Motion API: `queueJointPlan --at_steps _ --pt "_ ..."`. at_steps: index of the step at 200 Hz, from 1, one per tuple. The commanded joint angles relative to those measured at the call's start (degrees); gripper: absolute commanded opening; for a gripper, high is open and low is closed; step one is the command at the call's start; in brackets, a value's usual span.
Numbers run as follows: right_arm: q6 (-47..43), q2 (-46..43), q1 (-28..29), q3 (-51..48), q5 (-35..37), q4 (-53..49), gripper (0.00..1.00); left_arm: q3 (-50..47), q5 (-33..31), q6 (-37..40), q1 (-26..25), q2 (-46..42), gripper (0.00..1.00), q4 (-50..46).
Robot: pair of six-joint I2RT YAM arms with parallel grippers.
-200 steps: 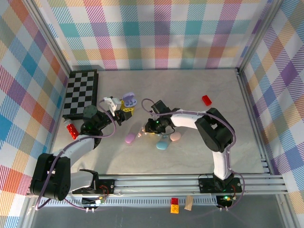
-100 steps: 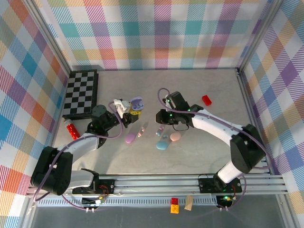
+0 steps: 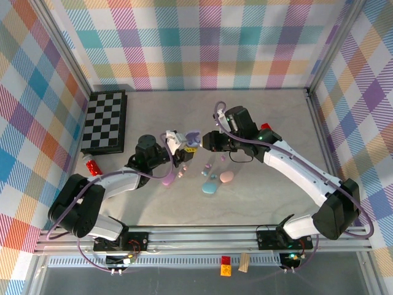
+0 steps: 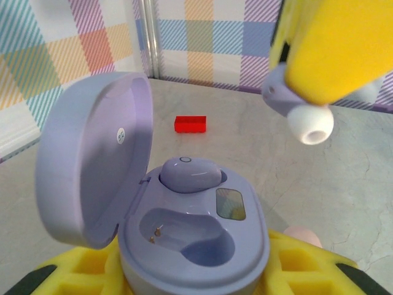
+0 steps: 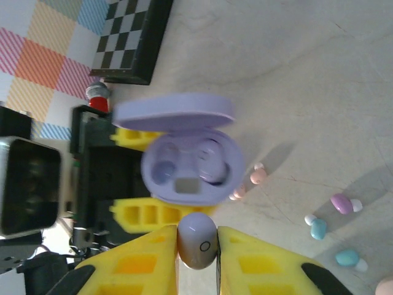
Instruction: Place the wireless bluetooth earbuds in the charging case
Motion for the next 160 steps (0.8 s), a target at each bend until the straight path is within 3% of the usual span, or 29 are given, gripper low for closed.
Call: queueJointPlan --at_steps 1,72,160 --pt "-2.05 0.50 0.14 2.38 -2.10 -1.90 0.19 2.33 -1.80 2.34 -2.40 1.21 0.36 1.46" --pt "-2.53 2.36 0.15 1.84 -1.18 -2.45 0.19 4.17 -2.33 4.47 -5.63 2.86 0.36 -0.86" --pt "-3.08 4.21 0.02 1.52 0.00 -2.92 0.19 4.26 -2.16 5.04 -5.93 2.17 0.36 -1.56"
